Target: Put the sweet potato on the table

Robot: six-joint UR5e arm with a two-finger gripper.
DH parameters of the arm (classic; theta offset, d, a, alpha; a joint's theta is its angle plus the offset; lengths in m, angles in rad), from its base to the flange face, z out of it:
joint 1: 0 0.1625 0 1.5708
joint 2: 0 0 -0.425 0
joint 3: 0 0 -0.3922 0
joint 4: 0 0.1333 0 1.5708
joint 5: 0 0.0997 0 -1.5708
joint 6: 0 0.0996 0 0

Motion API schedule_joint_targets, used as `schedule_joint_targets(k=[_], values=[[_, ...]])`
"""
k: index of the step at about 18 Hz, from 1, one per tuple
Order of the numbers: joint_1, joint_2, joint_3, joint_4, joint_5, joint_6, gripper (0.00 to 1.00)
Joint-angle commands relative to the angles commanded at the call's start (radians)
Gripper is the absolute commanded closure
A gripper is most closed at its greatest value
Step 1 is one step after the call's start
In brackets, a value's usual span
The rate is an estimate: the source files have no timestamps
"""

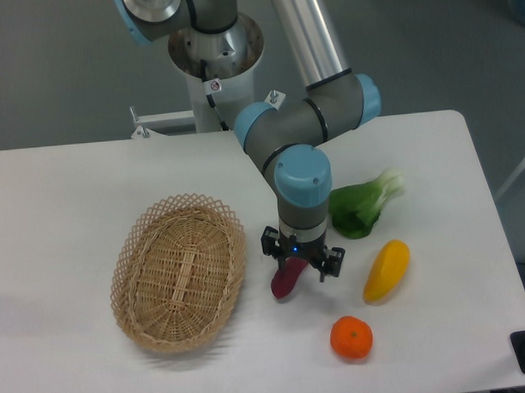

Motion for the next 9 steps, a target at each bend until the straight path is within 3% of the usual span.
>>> schedule_joint_targets(k=[5,7,9], values=[[0.052,0.020,0.127,0.000,0.002,0.017,0.00],[0.095,0.037,0.170,-0.028,0.000,0.072,0.00],[0.127,0.054,0.204,-0.090,0.000,0.180,0.00]])
